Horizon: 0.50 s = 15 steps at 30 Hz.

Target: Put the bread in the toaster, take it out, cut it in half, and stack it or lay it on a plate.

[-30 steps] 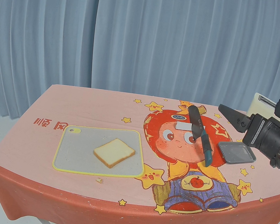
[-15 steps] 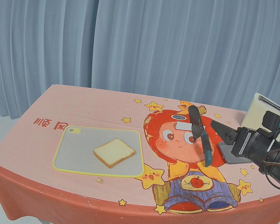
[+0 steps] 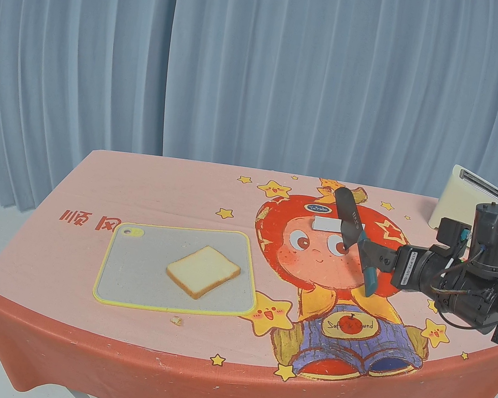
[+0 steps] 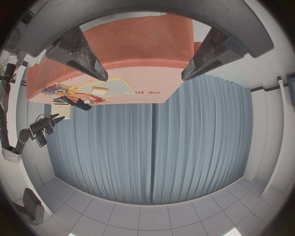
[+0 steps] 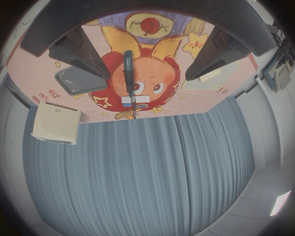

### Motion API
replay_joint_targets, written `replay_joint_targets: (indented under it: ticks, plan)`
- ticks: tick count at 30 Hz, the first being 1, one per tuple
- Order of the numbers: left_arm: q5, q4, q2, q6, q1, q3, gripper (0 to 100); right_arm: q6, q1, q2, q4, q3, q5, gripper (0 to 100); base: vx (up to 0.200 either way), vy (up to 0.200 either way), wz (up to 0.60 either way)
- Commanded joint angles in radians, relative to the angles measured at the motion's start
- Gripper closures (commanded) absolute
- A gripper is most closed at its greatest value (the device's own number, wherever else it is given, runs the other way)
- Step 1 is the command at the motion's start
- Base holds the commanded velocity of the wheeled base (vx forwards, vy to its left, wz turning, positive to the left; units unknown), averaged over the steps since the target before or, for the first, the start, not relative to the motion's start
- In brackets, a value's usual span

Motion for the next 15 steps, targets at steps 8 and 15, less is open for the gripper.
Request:
replay_joint_targets:
  ticks: [8, 15]
  plan:
    - [0.000, -0.001, -0.015, -0.001, 0.000, 0.018, 0, -0.061, -0.094, 0.150, -0.244, 0.039, 0.015, 0, 0.000, 0.000, 0.00]
    - [0.000, 0.000, -0.015, -0.001, 0.000, 0.018, 0, -0.063, -0.164, 0.247, -0.322, 0.022, 0.111, 0, 0.000, 0.000, 0.00]
